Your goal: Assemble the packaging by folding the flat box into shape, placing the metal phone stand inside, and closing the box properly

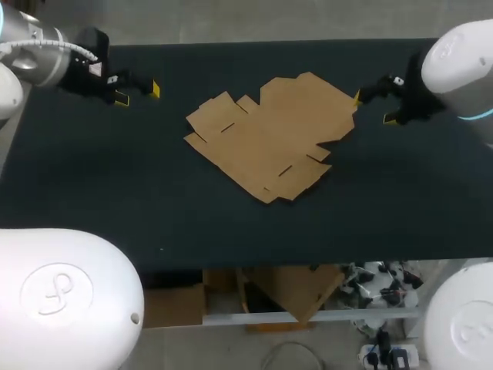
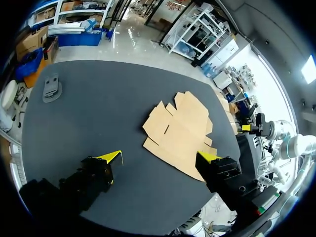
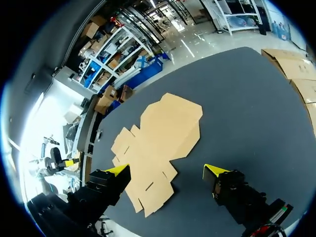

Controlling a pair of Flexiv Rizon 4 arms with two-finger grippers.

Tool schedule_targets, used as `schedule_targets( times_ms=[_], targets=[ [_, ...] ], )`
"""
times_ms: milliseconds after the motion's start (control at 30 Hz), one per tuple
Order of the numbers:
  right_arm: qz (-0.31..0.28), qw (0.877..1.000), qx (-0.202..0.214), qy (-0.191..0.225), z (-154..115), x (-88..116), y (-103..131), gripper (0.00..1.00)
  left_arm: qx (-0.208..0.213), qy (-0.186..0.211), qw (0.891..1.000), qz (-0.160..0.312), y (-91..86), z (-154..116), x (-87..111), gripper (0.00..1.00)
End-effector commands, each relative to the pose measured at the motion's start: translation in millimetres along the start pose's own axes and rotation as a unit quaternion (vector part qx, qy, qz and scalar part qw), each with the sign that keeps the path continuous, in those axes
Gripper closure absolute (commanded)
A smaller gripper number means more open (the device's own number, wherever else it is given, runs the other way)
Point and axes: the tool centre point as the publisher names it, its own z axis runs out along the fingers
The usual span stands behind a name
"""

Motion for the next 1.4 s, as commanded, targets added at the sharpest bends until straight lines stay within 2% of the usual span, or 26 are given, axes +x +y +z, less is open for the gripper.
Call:
schedule_targets(
  times_ms=[33,267,300,433,800,867,1000,1167,1400],
  targets=[
    [0.01,1.0,0.002,0.002,3.2,2.6,-11.1,0.0,-0.017,-0.008,1.0,-0.007,0.0,-1.4,-1.5,0.0],
    [0.023,0.999,0.043,0.009,5.1,9.0,-33.0,0.0,-0.029,-0.014,0.999,-0.035,11.8,-5.4,-6.1,0.0],
    [0.023,0.999,0.043,0.009,5.1,9.0,-33.0,0.0,-0.029,-0.027,0.998,-0.04,14.6,-5.5,-6.3,0.0],
    [0.023,0.999,0.043,0.009,5.1,9.0,-33.0,0.0,-0.039,-0.032,0.998,-0.045,23.8,-8.3,-8.8,0.0],
    [0.023,0.999,0.043,0.009,5.1,9.0,-33.0,0.0,-0.039,-0.032,0.998,-0.045,23.8,-8.3,-8.8,0.0],
    [0.013,0.998,0.053,0.018,8.6,14.3,-25.1,0.0,-0.039,-0.032,0.998,-0.045,23.8,-8.3,-8.8,0.0],
    [0.023,0.997,0.071,0.005,14.6,22.5,-22.2,0.0,-0.04,-0.031,0.998,-0.044,23.6,-8.5,-8.0,0.0],
    [0.037,0.997,0.07,-0.006,15.7,26.6,-41.0,0.0,-0.04,-0.029,0.998,-0.042,28.7,-9.3,-5.5,0.0],
    [0.11,0.99,0.086,-0.019,29.8,22.2,-76.2,0.0,-0.045,-0.022,0.997,-0.054,35.8,-6.8,-5.9,0.0]
  ],
)
